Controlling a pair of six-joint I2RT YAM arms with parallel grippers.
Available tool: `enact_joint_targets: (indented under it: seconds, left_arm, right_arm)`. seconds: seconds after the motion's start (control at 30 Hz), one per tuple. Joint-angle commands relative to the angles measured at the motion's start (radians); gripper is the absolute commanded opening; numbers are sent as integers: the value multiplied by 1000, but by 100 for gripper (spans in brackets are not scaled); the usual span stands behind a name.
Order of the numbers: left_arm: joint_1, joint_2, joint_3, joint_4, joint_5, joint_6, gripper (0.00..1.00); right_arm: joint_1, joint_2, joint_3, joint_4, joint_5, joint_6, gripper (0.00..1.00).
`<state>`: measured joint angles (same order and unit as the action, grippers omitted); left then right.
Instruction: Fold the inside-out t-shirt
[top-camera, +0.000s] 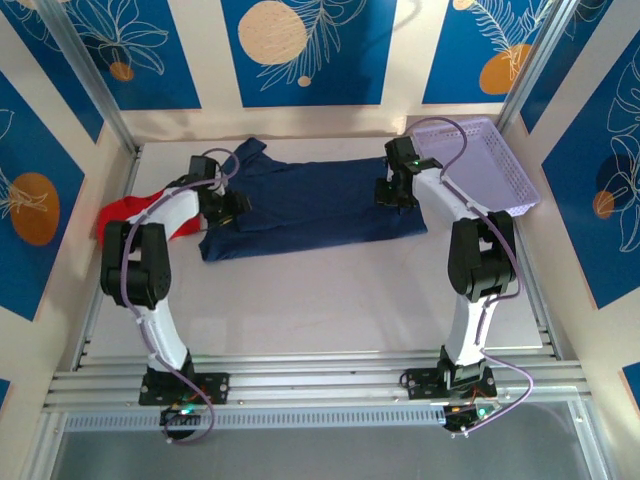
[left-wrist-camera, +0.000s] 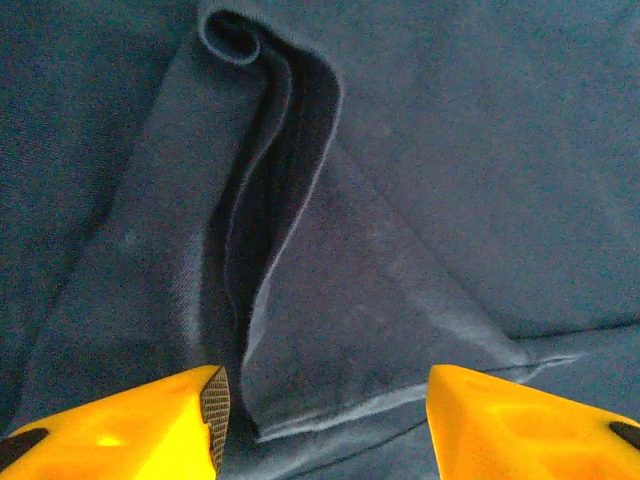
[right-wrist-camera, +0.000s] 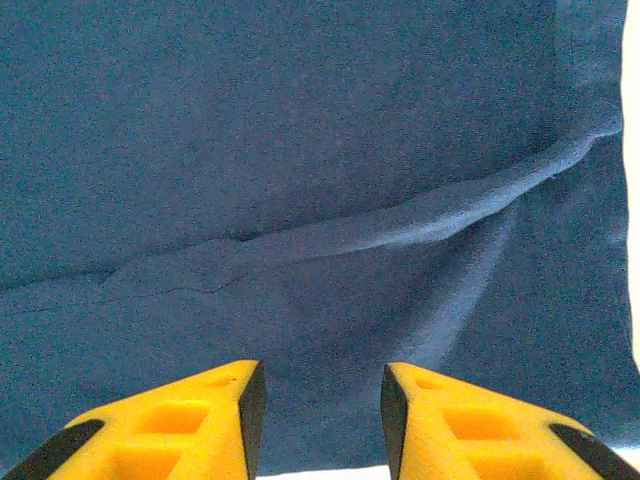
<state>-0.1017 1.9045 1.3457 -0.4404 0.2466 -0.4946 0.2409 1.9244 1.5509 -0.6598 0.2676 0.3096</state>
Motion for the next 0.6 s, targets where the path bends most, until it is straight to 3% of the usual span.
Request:
enact_joint_targets:
  seconds: [0.0,0.23,0.4,0.57]
  left_arm:
    - [-4,54,35,2,2,22,55]
    - [-9,128,85,-1,44,25,51]
    - [-12,163,125,14,100,12,40]
    - [-16,226,223,-25,115,16,23]
  right_arm:
    - [-4,-17,-15,10,-24,2,38]
    - [-8,-25,-36,14,-38,12,38]
    - [-12,-25,-44,12,-37,13,38]
    - [-17,-33,-48,13,-38,14,38]
